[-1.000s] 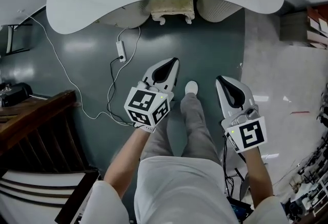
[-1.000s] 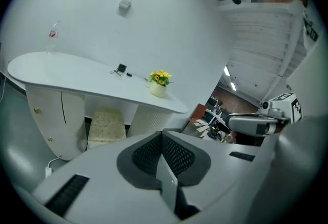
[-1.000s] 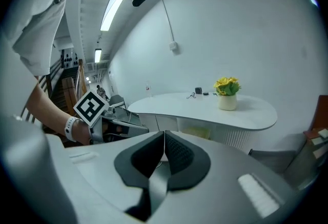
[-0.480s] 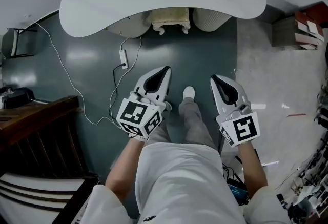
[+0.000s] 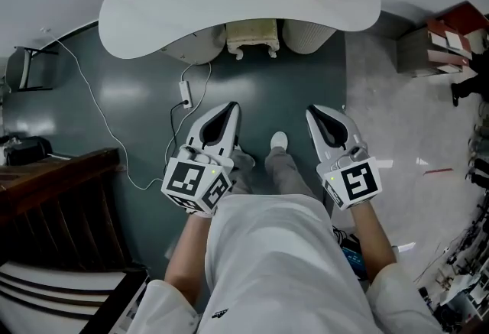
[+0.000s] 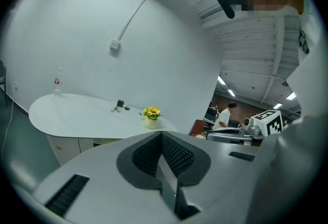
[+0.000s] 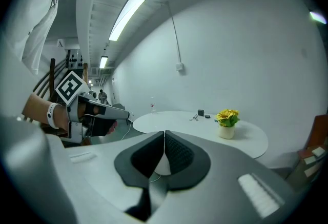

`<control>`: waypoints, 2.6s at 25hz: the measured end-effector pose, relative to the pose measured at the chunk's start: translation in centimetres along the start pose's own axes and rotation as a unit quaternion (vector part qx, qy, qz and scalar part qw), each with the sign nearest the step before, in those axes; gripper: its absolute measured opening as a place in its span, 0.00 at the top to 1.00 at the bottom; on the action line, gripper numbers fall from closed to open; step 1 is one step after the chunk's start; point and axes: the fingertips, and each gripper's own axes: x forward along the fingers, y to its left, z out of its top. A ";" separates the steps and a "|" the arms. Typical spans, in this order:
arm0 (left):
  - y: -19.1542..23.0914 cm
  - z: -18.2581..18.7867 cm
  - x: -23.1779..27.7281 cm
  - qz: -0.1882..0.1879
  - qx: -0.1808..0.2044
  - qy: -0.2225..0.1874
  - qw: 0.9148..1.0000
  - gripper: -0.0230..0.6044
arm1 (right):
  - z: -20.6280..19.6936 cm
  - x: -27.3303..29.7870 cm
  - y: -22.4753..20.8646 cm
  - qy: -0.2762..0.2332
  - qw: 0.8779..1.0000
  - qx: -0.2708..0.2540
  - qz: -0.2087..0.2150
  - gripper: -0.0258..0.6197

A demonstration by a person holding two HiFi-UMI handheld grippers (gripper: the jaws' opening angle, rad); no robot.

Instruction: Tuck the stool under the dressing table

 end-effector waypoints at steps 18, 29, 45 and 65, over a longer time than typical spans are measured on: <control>-2.2 5.7 -5.5 0.030 0.011 -0.072 0.997 0.95 | 6.6 -3.6 -0.4 -0.037 0.999 -0.024 -0.011 0.94; -3.8 6.3 -8.1 0.038 0.006 -0.086 0.996 0.95 | 8.8 -6.7 -0.8 -0.064 0.997 -0.005 -0.033 0.94; -6.6 5.5 -8.8 0.017 -0.001 -0.098 0.995 0.95 | 7.8 -8.9 0.2 -0.060 0.998 -0.016 -0.018 0.94; -5.8 5.9 -7.7 0.003 -0.013 -0.090 0.996 0.95 | 7.9 -7.5 0.3 -0.050 0.999 -0.008 -0.008 0.95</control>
